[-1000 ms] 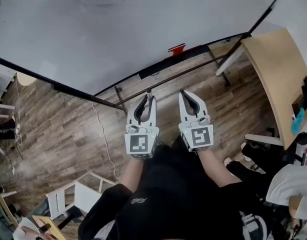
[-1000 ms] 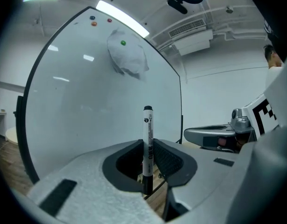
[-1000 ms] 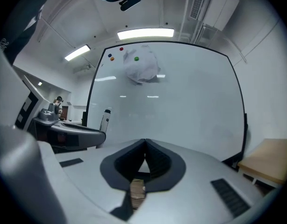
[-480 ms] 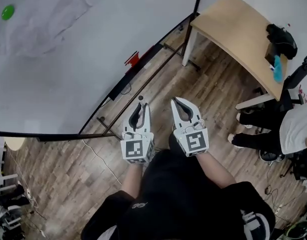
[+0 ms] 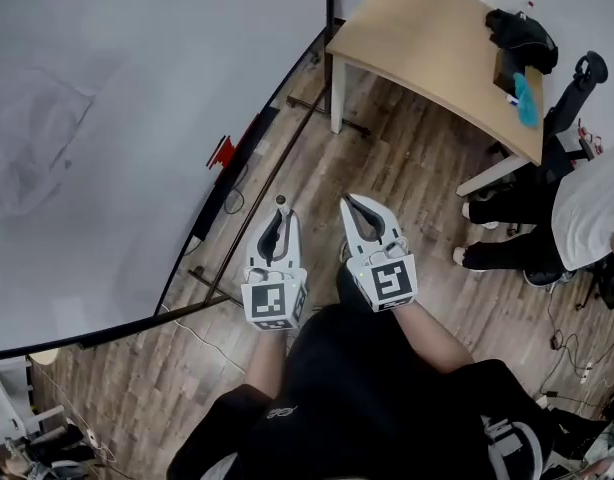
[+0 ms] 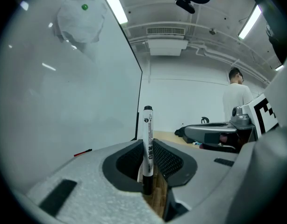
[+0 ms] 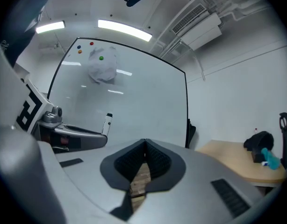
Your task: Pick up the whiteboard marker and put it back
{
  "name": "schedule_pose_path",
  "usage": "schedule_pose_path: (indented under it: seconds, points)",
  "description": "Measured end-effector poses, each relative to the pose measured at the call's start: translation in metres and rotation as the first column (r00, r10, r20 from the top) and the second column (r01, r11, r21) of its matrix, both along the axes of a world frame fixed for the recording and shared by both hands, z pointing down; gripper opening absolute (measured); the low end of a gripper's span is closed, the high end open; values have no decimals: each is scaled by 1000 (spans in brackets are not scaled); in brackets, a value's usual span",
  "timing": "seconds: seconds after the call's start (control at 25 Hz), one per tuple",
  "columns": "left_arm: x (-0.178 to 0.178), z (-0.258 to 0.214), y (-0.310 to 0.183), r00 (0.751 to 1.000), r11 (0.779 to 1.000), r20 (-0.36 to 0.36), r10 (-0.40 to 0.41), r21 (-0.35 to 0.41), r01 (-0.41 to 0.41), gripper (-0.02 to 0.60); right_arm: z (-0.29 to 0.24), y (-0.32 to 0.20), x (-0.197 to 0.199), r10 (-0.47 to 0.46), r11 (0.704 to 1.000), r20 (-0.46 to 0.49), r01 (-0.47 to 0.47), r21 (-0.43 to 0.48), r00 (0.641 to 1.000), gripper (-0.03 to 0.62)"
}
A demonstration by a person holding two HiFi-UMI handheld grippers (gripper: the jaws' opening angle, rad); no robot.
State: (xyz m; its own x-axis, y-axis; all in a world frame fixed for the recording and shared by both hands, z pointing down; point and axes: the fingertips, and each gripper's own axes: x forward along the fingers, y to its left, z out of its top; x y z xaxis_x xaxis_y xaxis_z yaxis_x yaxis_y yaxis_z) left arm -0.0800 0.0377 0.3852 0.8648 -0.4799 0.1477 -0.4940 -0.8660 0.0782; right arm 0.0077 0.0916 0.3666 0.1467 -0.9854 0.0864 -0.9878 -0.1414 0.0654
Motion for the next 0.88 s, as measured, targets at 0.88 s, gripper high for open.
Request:
schedule_pose_path:
  seconds: [0.88]
  points:
    - [136, 38, -94, 967, 998, 246, 64, -6, -64, 67, 47, -97, 139, -73, 997, 138, 78, -31, 988, 2]
